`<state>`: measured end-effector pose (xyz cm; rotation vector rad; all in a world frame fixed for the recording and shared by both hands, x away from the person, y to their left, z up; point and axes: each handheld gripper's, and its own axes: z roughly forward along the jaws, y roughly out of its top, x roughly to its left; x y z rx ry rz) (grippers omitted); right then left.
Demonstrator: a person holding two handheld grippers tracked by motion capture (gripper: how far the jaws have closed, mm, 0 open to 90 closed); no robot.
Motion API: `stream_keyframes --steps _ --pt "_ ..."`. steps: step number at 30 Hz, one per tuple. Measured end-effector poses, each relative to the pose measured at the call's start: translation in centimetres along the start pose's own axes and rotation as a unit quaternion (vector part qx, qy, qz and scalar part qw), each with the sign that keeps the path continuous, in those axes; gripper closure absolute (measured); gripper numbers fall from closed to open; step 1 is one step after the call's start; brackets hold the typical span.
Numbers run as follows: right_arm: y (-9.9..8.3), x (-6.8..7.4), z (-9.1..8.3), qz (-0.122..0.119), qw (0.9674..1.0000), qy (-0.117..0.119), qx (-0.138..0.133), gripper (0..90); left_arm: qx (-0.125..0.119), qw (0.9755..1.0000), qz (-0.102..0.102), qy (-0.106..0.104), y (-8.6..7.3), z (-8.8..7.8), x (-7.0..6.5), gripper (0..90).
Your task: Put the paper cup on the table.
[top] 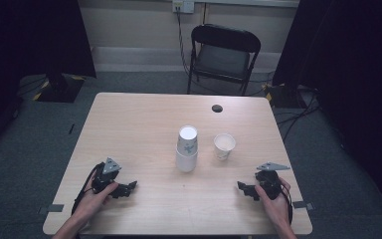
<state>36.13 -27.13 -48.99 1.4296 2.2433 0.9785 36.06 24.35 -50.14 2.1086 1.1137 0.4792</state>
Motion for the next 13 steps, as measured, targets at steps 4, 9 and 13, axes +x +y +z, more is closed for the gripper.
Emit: stream_keyframes --steps 4,9,13 --pt "-0.6 0.6 0.0 -0.018 0.9991 -0.039 -0.006 14.0 0.000 1.0000 -0.003 0.000 0.0 0.0 0.0 4.2" --pt "-1.3 1.2 0.3 -0.020 0.9977 -0.057 -0.032 12.2 0.000 1.0000 -0.004 0.000 0.0 0.0 0.0 4.1" --pt "-1.3 1.2 0.2 -0.017 0.9976 -0.060 -0.032 12.4 0.000 1.0000 -0.005 0.001 0.0 0.0 0.0 4.0"
